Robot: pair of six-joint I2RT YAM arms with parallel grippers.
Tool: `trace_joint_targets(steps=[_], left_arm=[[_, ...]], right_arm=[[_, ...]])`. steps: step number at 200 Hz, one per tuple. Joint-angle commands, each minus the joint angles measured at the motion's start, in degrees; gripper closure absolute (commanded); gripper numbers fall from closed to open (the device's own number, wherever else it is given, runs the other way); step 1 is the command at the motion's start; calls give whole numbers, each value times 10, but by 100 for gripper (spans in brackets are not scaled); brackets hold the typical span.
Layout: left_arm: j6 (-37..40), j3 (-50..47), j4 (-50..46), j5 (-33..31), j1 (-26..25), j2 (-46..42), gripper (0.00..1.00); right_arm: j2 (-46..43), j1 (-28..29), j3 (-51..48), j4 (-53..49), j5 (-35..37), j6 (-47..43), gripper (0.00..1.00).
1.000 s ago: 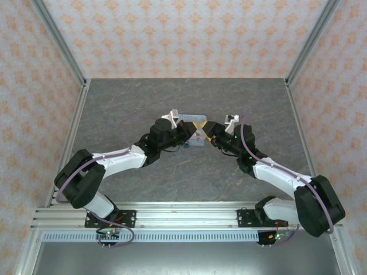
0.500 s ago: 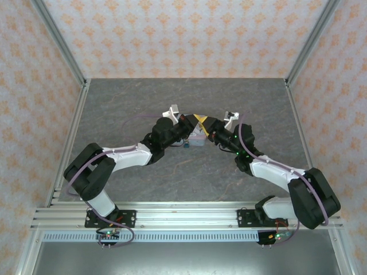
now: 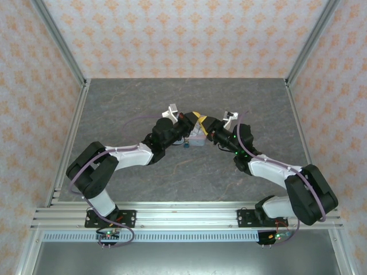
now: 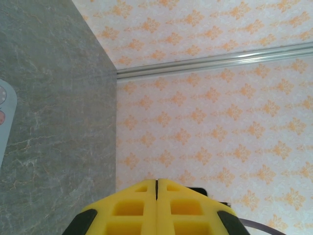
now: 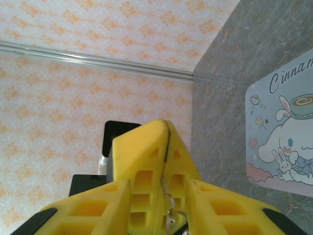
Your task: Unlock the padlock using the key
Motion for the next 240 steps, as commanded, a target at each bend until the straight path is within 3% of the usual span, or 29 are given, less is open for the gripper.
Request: trace_joint_targets(steps=[1,60,192,240], left_arm=[[-10,11,44,-23,-5,4,100],[-13,12,47,-21,-11,12,100],[-15,-15,54,-23,-16,8,100],[-15,-13,52,-24,-17,11,100]], right_arm=[[10,5,10,33,-5,3,66],[17,7,12,40,-1,6,73],[0,-6,23,6,3,-12,69],[-1,-7,21,7,-1,-14,87]])
